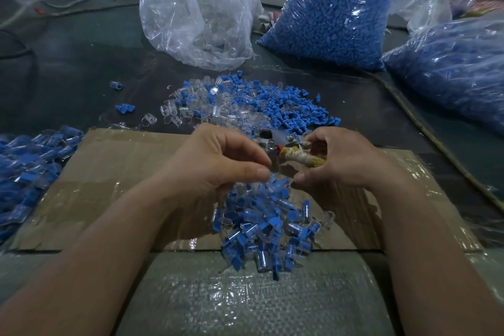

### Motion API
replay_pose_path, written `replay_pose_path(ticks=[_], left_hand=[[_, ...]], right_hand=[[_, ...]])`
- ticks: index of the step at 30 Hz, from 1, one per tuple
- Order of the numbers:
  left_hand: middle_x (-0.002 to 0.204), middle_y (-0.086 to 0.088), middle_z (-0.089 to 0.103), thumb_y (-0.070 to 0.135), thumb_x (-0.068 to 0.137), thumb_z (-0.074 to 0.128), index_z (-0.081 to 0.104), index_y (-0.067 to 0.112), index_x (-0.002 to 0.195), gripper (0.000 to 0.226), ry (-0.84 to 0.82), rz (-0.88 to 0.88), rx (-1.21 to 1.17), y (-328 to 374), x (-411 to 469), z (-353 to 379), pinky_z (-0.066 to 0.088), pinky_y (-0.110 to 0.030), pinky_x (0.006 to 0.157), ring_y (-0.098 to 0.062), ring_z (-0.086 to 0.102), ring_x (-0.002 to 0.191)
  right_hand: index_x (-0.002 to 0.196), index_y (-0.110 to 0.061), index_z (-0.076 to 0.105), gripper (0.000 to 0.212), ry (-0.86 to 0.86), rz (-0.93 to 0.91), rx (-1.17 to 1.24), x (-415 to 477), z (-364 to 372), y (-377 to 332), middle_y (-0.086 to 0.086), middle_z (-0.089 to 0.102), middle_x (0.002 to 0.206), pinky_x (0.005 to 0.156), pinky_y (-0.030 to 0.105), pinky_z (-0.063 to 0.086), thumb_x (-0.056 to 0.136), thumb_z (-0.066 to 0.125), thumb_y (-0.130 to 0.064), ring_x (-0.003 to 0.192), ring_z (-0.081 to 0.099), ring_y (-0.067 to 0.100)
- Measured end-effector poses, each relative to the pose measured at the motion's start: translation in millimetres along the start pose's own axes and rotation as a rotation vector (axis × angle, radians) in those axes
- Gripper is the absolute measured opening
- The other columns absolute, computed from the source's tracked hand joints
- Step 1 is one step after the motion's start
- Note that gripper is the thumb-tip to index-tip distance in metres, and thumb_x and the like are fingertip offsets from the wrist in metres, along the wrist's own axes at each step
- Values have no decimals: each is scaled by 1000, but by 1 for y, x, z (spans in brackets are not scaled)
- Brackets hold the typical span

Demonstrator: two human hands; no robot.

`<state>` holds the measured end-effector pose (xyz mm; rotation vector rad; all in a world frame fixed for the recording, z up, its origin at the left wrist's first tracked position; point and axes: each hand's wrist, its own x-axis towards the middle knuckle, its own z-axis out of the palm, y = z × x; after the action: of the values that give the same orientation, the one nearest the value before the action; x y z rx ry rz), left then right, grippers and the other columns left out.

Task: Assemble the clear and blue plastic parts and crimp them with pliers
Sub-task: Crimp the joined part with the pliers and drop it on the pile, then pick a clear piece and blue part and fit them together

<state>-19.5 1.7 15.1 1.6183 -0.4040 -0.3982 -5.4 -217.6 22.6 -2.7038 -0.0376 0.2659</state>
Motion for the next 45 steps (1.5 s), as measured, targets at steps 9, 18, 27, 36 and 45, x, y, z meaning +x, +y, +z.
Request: replay_pose_path(ticks=[9, 18, 27, 36, 45], left_hand=[[60, 1, 66, 10, 85, 62, 65, 13, 74, 12, 678, 58, -145, -5, 13, -18, 39, -13, 38, -4, 48, 41], [87, 12, 60, 9, 83, 65, 64, 21, 106, 26, 610, 92, 487, -19, 18, -15, 43, -11, 70, 3, 55, 79], [131, 7, 38, 32, 92, 49, 46, 34, 132, 40, 212, 81, 835, -29, 25, -9, 19, -27, 101, -9, 24, 126], [108, 13, 33, 36, 95, 42, 41, 34, 137, 43, 167, 111, 939, -35, 30, -9, 15, -18, 79, 4, 17, 96], [127, 3, 53, 25, 95, 47, 51, 29, 130, 36, 203, 134, 951, -31, 30, -7, 27, -28, 97, -15, 39, 118]], right_hand=[[96, -34, 46, 60, -77, -56, -104, -1, -2, 3, -16, 43, 93, 72, 29, 39, 51, 83, -46, 85, 42, 5], [117, -29, 53, 67, -122, -91, -60, -6, -4, 6, -18, 41, 99, 72, 21, 36, 58, 77, -51, 91, 42, 3], [111, -26, 61, 40, 82, -94, 39, -3, -1, 0, -18, 48, 96, 72, 20, 35, 79, 62, -49, 93, 46, 3], [121, -22, 57, 40, 232, -210, 102, 0, 13, -15, -7, 55, 119, 75, 13, 31, 87, 54, -43, 100, 42, 0], [137, -19, 43, 44, 57, -291, 47, 12, 32, -37, -1, 47, 139, 106, 32, 27, 98, 37, -37, 125, 41, 13]])
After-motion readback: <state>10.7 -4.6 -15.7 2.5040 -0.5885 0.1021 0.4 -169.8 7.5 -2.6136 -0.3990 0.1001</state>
